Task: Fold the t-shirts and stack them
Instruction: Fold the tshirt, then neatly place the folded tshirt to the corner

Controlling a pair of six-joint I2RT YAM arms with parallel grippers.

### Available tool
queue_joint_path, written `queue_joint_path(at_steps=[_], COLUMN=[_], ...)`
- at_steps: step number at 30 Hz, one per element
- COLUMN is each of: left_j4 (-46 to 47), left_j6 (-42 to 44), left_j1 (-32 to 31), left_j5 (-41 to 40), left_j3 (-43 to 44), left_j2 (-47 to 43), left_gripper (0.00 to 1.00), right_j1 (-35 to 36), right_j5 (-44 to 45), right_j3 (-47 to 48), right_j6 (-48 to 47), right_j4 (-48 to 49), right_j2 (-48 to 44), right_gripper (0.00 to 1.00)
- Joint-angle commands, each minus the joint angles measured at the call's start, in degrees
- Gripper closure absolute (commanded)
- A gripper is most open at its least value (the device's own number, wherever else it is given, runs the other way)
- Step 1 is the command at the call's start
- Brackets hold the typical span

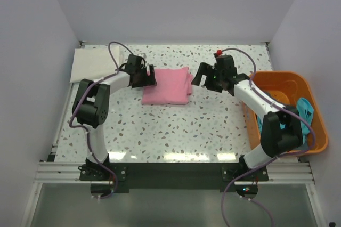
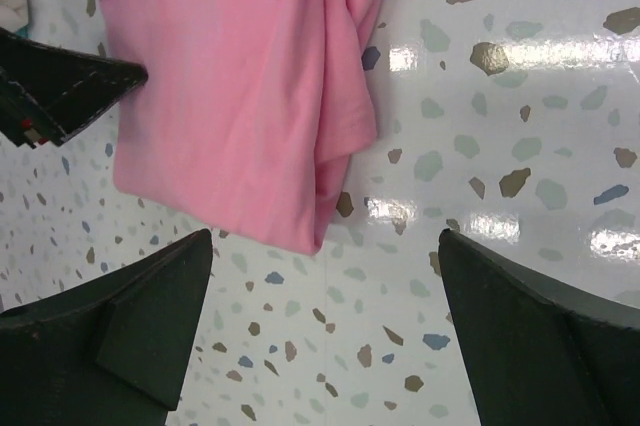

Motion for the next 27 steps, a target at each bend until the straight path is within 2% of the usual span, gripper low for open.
queue_joint_path(at_steps=[1, 5, 6, 7, 8, 9, 11, 12, 13, 16, 21, 22, 25, 27], left_j4=[-0.2, -3.5, -4.0, -4.8, -7.0, -8.6, -13.4, -14.9, -15.9, -17.6, -14.5, -11.9, -9.5, -10.1], left_j6=[2.0, 2.0, 2.1, 2.1, 2.0, 1.9, 2.5, 2.8, 3.7, 6.3, 17.7, 22.4, 29.2, 30.6], left_j1=[-2.3, -4.7, -5.3, -6.0, -7.6, -8.3, -10.4, -10.9, -11.3, -11.3, -11.1, -10.7, -8.4, -6.9], left_j5=[-1.2, -4.4, -5.5, -10.0, -13.0, -16.0, -23.4, -25.7, -29.8, -35.0, -48.5, -49.7, -50.9, -51.5], left_j3=[-1.5, -1.4, -1.3, -0.4, 0.6, 2.0, 7.2, 9.0, 11.8, 15.5, 18.8, 19.2, 21.2, 23.0], left_j2=[2.0, 3.4, 3.9, 4.2, 4.7, 6.2, 8.0, 9.6, 10.1, 10.5, 7.0, 6.4, 4.7, 4.3], left_gripper=[0.13, 0.27, 0.36, 0.41, 0.49, 0.66, 0.81, 0.98, 1.00, 1.00, 1.00, 1.00, 1.00, 1.00], right_j1=[0.1, 0.0, 0.0, 0.0, 0.0, 0.0, 0.1, 0.1, 0.0, 0.0, 0.0, 0.0, -0.1, 0.0], right_j5=[-0.6, 0.6, 1.2, 2.3, 2.8, 3.3, 4.5, 5.1, 5.8, 8.7, 11.0, 11.1, 11.6, 12.5], right_j3=[-3.5, -8.3, -8.8, -9.5, -10.8, -11.6, -13.5, -14.1, -14.8, -17.3, -20.0, -20.3, -21.4, -21.9], right_j6=[0.2, 0.5, 0.5, 0.4, 0.3, 0.2, 0.0, -0.5, -0.6, -1.7, -2.8, -2.8, -3.1, -3.3], right_j4=[3.3, 4.0, 3.9, 3.4, 3.3, 3.3, 3.1, 2.9, 2.6, 1.8, 0.5, 0.4, 0.5, 0.7], right_j2=[-5.1, -9.6, -10.6, -12.1, -13.1, -13.8, -16.4, -17.1, -18.7, -20.4, -21.5, -21.7, -21.8, -21.6], right_gripper=[0.02, 0.01, 0.01, 0.01, 0.01, 0.01, 0.01, 0.01, 0.01, 0.01, 0.01, 0.01, 0.01, 0.01])
